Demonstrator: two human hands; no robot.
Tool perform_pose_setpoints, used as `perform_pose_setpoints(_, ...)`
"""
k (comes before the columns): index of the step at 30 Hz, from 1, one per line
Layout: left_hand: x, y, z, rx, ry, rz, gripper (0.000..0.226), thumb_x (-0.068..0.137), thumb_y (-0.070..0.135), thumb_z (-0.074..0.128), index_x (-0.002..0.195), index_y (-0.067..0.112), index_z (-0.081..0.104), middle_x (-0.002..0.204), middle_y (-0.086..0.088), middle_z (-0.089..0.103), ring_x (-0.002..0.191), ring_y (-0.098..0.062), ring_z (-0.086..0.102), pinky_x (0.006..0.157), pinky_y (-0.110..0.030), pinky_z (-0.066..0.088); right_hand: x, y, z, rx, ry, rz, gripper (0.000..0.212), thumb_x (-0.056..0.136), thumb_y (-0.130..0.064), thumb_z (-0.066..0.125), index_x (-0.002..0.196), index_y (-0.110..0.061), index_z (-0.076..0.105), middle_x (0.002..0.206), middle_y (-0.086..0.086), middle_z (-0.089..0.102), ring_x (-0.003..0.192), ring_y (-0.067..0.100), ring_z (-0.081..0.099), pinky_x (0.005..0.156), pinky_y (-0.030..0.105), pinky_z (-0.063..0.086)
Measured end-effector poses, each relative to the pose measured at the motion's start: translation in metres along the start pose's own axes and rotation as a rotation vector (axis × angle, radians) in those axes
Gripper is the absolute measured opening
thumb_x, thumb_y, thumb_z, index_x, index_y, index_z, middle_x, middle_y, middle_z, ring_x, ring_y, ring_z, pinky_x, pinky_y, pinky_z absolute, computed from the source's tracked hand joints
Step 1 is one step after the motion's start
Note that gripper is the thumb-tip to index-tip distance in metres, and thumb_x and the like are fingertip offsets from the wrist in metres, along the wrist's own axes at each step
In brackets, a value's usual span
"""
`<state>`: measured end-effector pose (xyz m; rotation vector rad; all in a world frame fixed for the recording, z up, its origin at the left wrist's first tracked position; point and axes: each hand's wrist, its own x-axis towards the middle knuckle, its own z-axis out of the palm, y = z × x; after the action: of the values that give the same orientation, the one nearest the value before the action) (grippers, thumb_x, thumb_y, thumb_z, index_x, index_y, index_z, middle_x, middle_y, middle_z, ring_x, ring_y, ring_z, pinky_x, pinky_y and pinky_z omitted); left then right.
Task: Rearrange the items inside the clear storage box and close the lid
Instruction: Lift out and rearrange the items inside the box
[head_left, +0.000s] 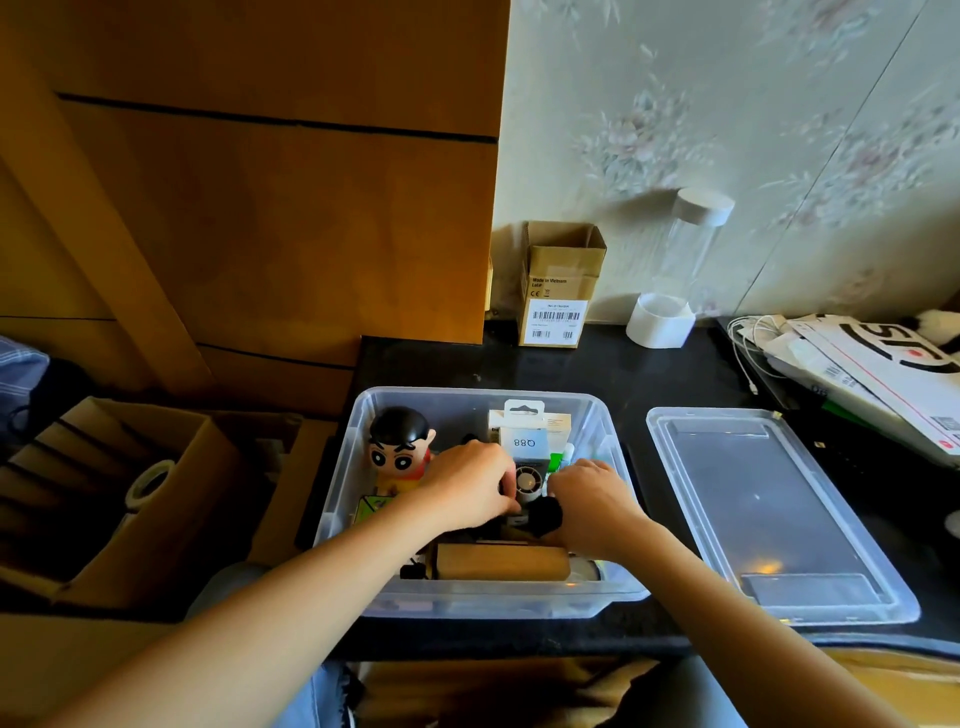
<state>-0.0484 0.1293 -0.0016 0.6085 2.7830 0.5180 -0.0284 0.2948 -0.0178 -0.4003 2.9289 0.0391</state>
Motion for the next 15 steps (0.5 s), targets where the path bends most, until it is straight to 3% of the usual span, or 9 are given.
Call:
perform_pose_setpoints(2, -0.003, -0.002, -0.002, -0.001, -0.176, 0.042, 0.014, 0.087, 0.028, 0.065, 0.095, 0.02, 0.072, 0.092, 0.005, 0.067, 0.065, -0.005, 0.055, 0.048, -0.009, 0.038, -0.005, 0.002, -0.004, 0.07, 0.09, 0.038, 0.04, 0.078, -0.04, 0.067, 0.109, -0.017, 0.054, 0.097, 0.002, 0.064, 0.077, 0.014, 0.05, 0.067, 0.022, 0.042)
perform_pose_setpoints(3, -0.003, -0.001, -0.002, 0.006, -0.259, 0.048, 0.016, 0.088, 0.025, 0.064, 0.101, 0.017, 0.072, 0.099, 0.002, 0.067, 0.066, -0.004, 0.053, 0.048, -0.008, 0.039, -0.007, 0.003, -0.006, 0.095, 0.121, 0.055, 0.043, 0.077, -0.037, 0.068, 0.111, -0.018, 0.051, 0.096, 0.001, 0.064, 0.073, 0.013, 0.05, 0.061, 0.02, 0.041)
perform_pose_setpoints(5, -0.001, 0.001, 0.0, 0.021, -0.403, 0.041, 0.021, 0.091, 0.019, 0.06, 0.109, 0.013, 0.069, 0.113, -0.004, 0.065, 0.071, -0.008, 0.053, 0.049, -0.008, 0.04, -0.01, 0.002, -0.005, 0.14, 0.164, 0.073, 0.046, 0.079, -0.035, 0.067, 0.117, -0.019, 0.046, 0.1, -0.001, 0.065, 0.072, 0.012, 0.056, 0.057, 0.017, 0.04)
perform_pose_setpoints(6, 0.002, 0.003, 0.0, 0.036, -0.467, 0.04, 0.024, 0.093, 0.017, 0.058, 0.114, 0.011, 0.067, 0.118, -0.007, 0.062, 0.072, -0.009, 0.054, 0.041, -0.005, 0.037, -0.01, 0.002, -0.005, 0.154, 0.18, 0.079, 0.046, 0.081, -0.035, 0.067, 0.118, -0.019, 0.045, 0.103, -0.001, 0.065, 0.074, 0.013, 0.06, 0.057, 0.016, 0.041)
perform_pose_setpoints(9, 0.012, 0.009, 0.006, 0.103, -0.629, 0.053, 0.032, 0.097, 0.012, 0.049, 0.128, 0.007, 0.057, 0.132, -0.011, 0.054, 0.104, -0.024, 0.058, 0.028, -0.004, 0.028, -0.01, 0.003, -0.002, 0.186, 0.224, 0.105, 0.043, 0.084, -0.036, 0.063, 0.118, -0.019, 0.044, 0.106, -0.002, 0.064, 0.079, 0.015, 0.064, 0.057, 0.017, 0.042)
perform_pose_setpoints(12, 0.02, 0.01, 0.017, 0.15, -0.746, 0.031, 0.041, 0.098, 0.001, 0.039, 0.139, 0.005, 0.043, 0.142, -0.011, 0.044, 0.124, -0.028, 0.047, 0.034, -0.005, 0.033, -0.01, 0.005, 0.0, 0.221, 0.272, 0.108, 0.035, 0.086, -0.039, 0.058, 0.112, -0.019, 0.047, 0.103, -0.003, 0.064, 0.074, 0.015, 0.063, 0.054, 0.018, 0.041)
perform_pose_setpoints(15, 0.025, 0.007, 0.027, 0.214, -0.773, 0.025, 0.052, 0.094, -0.007, 0.039, 0.143, 0.009, 0.038, 0.144, -0.01, 0.042, 0.125, -0.027, 0.046, 0.053, -0.015, 0.042, -0.01, 0.006, 0.004, 0.213, 0.295, 0.078, 0.033, 0.087, -0.043, 0.053, 0.11, -0.02, 0.046, 0.101, -0.004, 0.062, 0.07, 0.013, 0.061, 0.053, 0.018, 0.04)
